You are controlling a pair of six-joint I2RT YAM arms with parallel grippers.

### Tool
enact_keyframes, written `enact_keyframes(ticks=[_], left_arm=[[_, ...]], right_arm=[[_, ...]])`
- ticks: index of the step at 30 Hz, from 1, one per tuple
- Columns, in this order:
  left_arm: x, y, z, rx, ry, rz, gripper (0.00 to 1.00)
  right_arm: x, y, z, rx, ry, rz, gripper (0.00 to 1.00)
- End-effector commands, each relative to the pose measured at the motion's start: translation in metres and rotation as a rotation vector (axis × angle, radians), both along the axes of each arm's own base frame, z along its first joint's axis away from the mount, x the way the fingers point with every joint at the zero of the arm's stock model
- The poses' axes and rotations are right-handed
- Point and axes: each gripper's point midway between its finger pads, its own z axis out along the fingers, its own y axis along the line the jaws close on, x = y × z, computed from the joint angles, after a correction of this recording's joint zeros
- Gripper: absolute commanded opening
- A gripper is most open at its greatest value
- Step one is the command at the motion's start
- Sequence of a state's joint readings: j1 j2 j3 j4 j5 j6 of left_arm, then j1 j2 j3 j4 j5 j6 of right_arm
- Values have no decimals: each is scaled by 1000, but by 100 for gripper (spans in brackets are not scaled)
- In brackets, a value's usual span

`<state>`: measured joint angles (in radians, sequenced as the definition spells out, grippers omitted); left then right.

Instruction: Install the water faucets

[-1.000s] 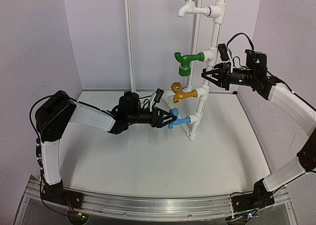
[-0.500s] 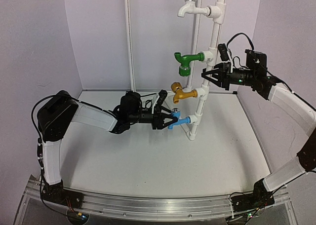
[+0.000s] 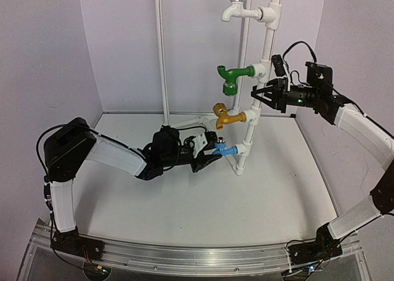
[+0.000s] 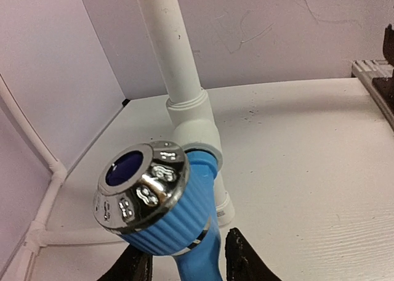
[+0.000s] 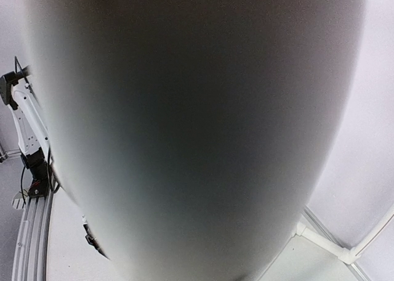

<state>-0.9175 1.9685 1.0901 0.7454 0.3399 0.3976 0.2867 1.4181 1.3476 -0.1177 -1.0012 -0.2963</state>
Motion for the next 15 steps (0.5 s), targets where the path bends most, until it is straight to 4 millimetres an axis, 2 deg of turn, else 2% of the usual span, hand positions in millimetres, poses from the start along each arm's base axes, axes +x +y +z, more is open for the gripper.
enact_keyframes(ticks=[1, 13, 15], left_arm=[[-40, -14, 31, -27, -239, -107, 37], [-59, -33, -8, 145, -696, -78, 27], [-61, -35, -20, 198, -799, -76, 24]], right_arm=[[7, -5, -60, -84, 257, -67, 0], [6, -5, -61, -85, 258, -68, 0], [7, -5, -61, -86, 258, -70, 0]])
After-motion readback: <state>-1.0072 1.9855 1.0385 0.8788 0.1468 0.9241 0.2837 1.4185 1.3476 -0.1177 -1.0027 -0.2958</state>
